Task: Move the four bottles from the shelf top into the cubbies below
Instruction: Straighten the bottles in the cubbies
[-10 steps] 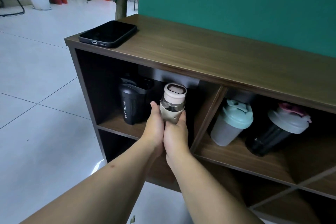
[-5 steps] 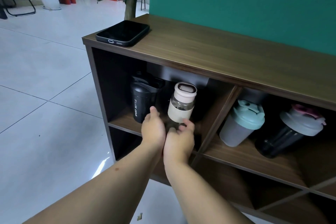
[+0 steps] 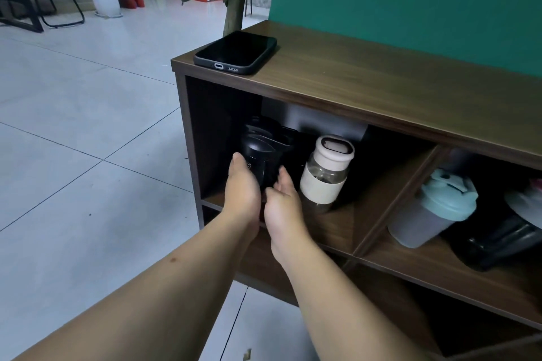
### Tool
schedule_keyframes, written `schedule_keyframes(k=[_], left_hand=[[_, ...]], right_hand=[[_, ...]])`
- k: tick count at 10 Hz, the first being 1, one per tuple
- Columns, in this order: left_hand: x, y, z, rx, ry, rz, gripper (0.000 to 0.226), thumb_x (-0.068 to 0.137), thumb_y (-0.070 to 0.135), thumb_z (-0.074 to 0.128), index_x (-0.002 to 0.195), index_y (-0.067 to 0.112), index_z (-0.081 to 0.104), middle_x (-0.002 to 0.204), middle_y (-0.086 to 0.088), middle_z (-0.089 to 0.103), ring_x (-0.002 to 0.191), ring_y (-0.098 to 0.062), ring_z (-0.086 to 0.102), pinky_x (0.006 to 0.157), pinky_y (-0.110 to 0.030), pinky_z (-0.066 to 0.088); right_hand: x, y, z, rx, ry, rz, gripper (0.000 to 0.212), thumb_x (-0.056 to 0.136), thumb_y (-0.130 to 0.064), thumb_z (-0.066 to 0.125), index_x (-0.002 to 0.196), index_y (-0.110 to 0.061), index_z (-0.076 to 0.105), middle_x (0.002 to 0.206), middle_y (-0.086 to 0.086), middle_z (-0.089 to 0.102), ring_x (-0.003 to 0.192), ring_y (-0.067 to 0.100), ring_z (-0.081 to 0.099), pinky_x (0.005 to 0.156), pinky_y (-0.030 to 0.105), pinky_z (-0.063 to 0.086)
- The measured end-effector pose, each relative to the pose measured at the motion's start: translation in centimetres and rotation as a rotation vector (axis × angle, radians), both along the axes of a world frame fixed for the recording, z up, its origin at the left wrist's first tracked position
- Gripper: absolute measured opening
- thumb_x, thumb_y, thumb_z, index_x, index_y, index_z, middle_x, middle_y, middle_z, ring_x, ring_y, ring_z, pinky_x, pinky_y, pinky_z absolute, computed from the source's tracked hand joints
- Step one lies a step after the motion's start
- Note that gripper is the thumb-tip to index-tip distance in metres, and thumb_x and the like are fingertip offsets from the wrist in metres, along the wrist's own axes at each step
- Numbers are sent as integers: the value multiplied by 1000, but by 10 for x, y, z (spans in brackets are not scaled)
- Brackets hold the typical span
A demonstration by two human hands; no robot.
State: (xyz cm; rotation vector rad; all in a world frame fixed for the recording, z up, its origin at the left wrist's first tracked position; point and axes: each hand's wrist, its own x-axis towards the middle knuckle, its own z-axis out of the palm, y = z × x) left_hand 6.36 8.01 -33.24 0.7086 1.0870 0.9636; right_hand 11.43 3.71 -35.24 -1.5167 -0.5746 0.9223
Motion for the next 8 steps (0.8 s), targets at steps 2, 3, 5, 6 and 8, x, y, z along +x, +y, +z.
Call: schedule_keyframes(k=[2,3,5,6,8], left_hand=[[0,0,-7,-8,-34,-78,61,105,56,33,140,18,65,133,-7,73,120,-22,68,96,-31,50],[1,3,-13,28,-7,-74,61,105,55,31,143,21,64,135,-6,72,124,-22,67,113,-40,47],[-1,17,-24,10,-115,-80,60,102,61,33,90,36,86,117,1,81,122,-22,69,117,-46,42],[-3,22,-33,-20,-107,-72,61,96,67,36,88,37,87,112,1,82,125,-27,68,118,-47,40],[-1,-7,-8,-11,194,-42,78,94,66,28,153,19,49,146,-12,63,130,-35,61,113,-55,44]], right_hand=[[-1,10,-12,75,6,-20,77,81,-17,57,152,-40,41,135,-18,63,116,2,62,108,35,47],[2,10,-12,53,8,10,87,73,-22,58,155,-44,35,142,-11,60,118,6,62,91,28,54],[12,8,-18,47,-41,52,83,88,3,47,161,-28,24,161,2,39,127,0,39,101,26,37],[13,4,-22,3,-57,83,84,87,7,45,161,-27,25,166,5,31,143,11,35,101,26,33],[9,-23,3,-122,-101,239,67,93,2,41,153,-27,40,137,-9,51,119,13,54,87,21,47]])
